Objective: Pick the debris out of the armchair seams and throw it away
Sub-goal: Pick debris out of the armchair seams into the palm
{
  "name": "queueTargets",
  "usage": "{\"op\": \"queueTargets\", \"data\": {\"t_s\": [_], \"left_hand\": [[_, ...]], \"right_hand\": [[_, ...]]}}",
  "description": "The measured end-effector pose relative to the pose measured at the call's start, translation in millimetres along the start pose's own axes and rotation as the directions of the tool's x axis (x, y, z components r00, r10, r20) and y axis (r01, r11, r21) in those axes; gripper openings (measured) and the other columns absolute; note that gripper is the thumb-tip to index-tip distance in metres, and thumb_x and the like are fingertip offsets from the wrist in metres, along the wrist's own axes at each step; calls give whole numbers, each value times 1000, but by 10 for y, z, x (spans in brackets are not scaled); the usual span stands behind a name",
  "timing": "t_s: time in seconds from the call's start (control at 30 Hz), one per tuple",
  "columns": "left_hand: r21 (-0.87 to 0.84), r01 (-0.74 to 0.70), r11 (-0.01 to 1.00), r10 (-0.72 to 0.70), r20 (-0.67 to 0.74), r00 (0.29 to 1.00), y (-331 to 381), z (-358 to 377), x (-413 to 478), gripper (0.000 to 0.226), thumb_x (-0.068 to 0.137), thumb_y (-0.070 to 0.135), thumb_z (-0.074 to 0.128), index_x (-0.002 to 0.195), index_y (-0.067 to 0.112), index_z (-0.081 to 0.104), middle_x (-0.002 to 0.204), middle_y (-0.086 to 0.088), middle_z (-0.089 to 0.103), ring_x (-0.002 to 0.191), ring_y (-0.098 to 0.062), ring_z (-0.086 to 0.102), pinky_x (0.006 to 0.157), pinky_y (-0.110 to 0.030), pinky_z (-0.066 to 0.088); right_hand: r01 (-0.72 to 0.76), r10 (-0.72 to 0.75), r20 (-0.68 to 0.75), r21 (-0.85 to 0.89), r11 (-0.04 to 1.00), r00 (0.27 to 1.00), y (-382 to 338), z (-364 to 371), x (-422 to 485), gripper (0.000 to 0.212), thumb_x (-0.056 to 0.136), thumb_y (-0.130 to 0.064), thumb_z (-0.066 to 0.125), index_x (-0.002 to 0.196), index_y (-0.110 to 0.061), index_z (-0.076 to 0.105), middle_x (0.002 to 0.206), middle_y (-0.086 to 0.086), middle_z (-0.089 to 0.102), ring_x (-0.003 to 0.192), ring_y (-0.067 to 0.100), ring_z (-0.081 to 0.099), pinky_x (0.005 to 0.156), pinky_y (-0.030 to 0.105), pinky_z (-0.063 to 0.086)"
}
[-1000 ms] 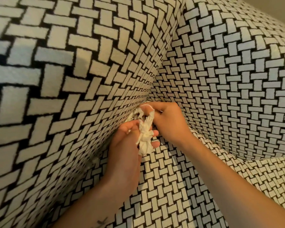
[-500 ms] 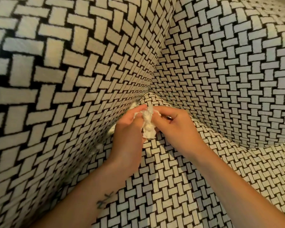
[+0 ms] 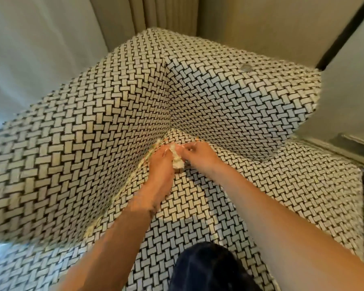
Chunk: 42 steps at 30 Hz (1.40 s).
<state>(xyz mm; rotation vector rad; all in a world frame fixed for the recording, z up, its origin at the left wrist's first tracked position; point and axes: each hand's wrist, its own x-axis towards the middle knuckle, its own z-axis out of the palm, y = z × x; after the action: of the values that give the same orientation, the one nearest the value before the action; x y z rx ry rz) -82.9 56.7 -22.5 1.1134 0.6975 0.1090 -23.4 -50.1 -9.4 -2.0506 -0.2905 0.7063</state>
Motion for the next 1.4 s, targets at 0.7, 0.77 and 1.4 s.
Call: {"op": "queueTargets", "data": {"t_s": [0.7,0.77,1.4], "left_hand": [[-209,114,971,-76,181,980,792,1456,-755,32,108,6,42,136,-6,51,107,-22,67,85,-25,69,83,-34,61],[-207,93,974,-56,179,982,823,1571,-719,31,107,5,43,135,-5,52,106,-22,67,84,-25,69,89,-35,60],[-144,-35,989,21,-98,995,961,1893,-145,33,106,5,42,129,0,65,104,-13,71,63,-14,62,36,-14,41]], "right_hand": [[304,-424,-372,-339,890,826,-423,-1752,-928,32,106,-14,47,127,-27,67,97,-6,67,70,1,55,63,10,42],[329,-467,-415,-362,872,781,-445,-1850,-846,38,104,-8,49,134,-26,64,106,-5,69,88,4,62,82,20,51],[279,-583,-173,-748,602,794,-619,-1949,120,32,105,-17,40,133,-17,56,140,0,58,123,21,55,96,43,51]]}}
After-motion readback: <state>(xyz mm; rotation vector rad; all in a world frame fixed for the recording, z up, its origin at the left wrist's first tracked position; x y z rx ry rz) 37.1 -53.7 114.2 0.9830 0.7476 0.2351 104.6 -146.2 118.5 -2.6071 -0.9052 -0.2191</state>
